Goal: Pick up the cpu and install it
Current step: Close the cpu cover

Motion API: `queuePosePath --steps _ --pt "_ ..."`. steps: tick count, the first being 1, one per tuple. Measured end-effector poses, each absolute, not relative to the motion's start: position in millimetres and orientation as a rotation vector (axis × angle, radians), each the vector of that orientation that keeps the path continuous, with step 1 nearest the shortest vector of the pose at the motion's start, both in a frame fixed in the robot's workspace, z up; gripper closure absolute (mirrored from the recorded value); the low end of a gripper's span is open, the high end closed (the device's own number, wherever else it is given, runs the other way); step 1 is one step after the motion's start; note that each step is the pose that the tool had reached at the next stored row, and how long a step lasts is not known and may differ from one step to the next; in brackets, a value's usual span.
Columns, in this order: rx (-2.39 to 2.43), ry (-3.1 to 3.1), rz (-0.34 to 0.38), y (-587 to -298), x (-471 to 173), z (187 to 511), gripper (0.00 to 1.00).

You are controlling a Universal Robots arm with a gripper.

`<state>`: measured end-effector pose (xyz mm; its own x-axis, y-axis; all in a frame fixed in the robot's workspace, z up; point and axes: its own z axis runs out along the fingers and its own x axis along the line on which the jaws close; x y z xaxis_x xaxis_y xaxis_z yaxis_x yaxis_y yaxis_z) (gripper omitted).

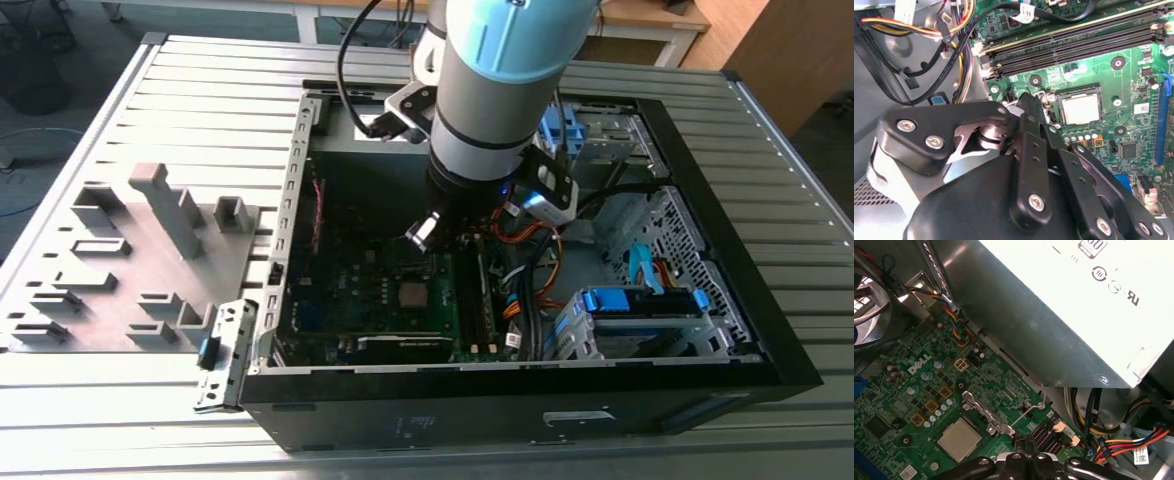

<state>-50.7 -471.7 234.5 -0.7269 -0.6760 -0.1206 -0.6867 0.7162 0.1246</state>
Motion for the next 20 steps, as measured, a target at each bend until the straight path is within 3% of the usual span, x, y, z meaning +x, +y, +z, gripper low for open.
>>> queuePosePath --steps 20 --pt "-1.135 2.845 0.256 -467.9 -54.3 234.4 0.89"
